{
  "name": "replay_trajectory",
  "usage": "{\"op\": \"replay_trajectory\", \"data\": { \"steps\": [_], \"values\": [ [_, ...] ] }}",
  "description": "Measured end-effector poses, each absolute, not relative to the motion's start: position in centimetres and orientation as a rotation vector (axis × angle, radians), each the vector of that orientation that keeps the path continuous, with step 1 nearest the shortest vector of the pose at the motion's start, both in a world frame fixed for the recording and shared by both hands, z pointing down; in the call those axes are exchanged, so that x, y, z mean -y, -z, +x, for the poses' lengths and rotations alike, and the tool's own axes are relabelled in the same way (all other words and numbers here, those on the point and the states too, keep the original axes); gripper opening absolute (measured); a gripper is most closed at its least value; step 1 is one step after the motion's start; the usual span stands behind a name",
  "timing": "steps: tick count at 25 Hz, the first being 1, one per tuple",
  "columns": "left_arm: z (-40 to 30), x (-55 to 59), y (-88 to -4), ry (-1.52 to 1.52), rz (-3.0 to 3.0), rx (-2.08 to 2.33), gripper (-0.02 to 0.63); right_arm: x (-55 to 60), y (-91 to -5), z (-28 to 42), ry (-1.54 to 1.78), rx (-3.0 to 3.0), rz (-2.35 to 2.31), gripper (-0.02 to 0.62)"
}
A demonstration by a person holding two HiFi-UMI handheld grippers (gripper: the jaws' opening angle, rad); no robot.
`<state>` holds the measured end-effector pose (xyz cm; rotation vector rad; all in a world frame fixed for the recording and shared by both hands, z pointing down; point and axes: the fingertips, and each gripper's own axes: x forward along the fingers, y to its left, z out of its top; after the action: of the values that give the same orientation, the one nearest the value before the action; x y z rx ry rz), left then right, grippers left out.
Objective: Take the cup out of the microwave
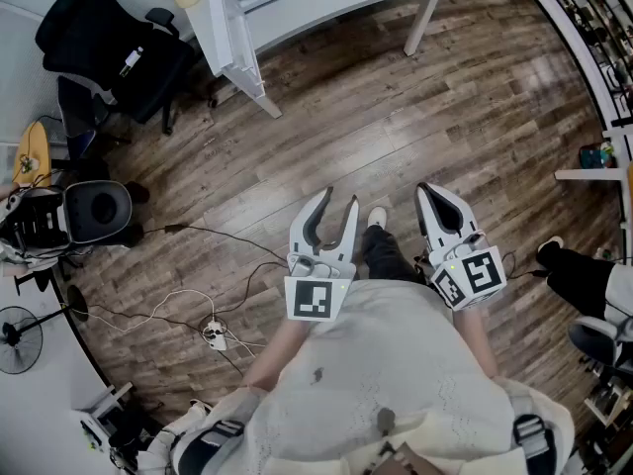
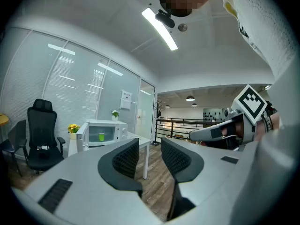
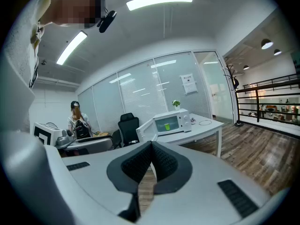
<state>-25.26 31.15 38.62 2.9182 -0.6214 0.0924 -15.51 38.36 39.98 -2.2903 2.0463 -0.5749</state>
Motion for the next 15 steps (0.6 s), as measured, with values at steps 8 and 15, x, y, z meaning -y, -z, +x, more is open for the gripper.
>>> {"op": "replay_trajectory", "data": {
  "steps": [8,15],
  "values": [
    [-39.7,-33.1,-37.9,-0.06,2.955,0.676,0.185,-41.2,-38.8,-29.6,0.524,-2.055,-2.275,0.008],
    [-45.3,-35.4,-35.9,-0.016,2.95,0.749,0.189,-42.4,-36.0,-35.0,0.434,-2.126,-2.254,0.008]
  ]
}}
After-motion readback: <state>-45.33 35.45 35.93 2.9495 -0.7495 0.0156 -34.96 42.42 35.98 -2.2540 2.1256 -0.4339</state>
